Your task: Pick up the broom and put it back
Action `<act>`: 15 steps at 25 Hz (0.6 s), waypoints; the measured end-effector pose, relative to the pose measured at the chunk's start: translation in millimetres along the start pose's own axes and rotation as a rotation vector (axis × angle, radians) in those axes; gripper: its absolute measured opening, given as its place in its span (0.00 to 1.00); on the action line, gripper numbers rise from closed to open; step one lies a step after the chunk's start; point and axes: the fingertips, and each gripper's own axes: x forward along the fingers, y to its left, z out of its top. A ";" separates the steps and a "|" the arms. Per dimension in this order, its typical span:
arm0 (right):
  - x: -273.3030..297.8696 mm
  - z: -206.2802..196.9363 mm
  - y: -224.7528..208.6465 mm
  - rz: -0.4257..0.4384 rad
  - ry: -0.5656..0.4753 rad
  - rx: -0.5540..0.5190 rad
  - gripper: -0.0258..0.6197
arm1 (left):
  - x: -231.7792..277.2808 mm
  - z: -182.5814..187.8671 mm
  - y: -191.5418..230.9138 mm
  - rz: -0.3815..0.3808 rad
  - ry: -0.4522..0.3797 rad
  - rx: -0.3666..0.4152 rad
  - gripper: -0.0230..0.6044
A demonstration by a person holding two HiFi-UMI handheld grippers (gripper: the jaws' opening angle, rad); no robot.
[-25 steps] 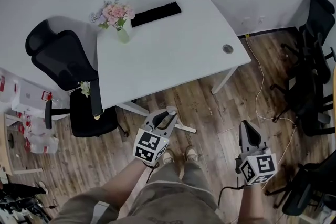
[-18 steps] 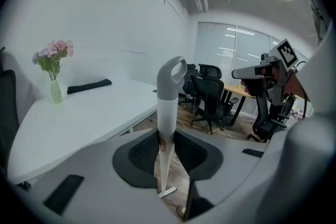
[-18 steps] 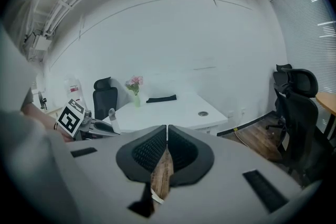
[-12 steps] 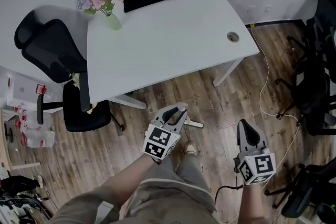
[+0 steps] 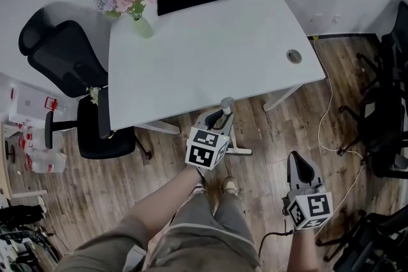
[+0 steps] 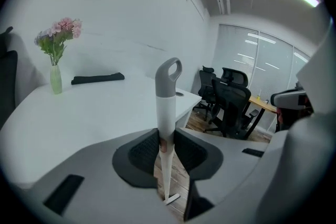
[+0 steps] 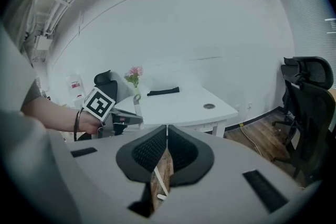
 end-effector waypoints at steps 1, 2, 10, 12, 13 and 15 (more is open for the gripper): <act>3.5 1.9 -0.3 0.003 -0.002 -0.003 0.09 | 5.4 2.6 4.9 0.006 0.001 -0.010 0.20; 6.6 3.7 -0.4 0.005 -0.003 -0.005 0.09 | 10.2 5.1 9.4 0.010 0.002 -0.021 0.20; 19.8 5.2 2.4 0.008 0.002 -0.002 0.09 | 29.8 16.1 30.2 0.038 -0.015 -0.072 0.20; 22.6 3.3 2.1 0.007 0.006 0.001 0.09 | 33.2 17.5 34.1 0.047 -0.015 -0.075 0.20; 24.0 2.5 2.4 0.007 0.008 0.001 0.09 | 34.7 17.9 36.3 0.050 -0.012 -0.079 0.20; 26.3 0.6 3.9 0.006 0.010 0.000 0.09 | 36.5 18.1 38.4 0.043 -0.002 -0.094 0.20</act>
